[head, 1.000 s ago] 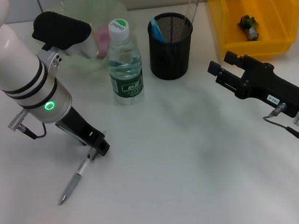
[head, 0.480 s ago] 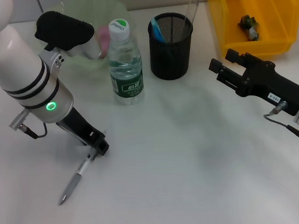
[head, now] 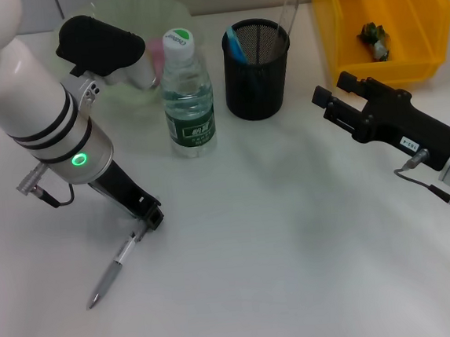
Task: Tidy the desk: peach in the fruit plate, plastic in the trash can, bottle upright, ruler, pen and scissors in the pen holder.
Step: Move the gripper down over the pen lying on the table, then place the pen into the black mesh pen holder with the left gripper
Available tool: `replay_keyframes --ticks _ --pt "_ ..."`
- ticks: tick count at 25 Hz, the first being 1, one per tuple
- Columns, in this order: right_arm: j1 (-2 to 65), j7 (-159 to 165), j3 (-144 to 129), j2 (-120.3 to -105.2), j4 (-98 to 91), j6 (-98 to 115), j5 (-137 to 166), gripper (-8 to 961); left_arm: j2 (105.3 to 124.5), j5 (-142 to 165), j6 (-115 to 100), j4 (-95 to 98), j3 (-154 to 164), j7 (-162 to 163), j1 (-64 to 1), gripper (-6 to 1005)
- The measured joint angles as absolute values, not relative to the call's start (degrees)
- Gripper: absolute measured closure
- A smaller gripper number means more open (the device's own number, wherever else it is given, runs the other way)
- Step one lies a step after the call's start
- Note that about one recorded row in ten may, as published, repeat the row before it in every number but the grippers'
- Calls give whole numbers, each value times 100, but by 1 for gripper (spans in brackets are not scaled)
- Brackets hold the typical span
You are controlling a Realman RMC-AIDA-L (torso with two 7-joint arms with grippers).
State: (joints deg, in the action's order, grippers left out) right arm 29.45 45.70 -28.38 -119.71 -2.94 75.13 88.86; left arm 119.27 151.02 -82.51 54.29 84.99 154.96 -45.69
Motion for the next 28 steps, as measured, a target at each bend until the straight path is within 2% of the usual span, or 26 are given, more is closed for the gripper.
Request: replay_keyframes --ticks 13,28 --pt "3021 4570 -2822 -11971 -305 7430 8886 350 11924 15103 -8179 5383 8499 15461 -4579 661" --pt "3083 4570 -2753 -11971 -305 7382 8876 350 11918 15144 -8129 5365 8506 15331 -4629 808"
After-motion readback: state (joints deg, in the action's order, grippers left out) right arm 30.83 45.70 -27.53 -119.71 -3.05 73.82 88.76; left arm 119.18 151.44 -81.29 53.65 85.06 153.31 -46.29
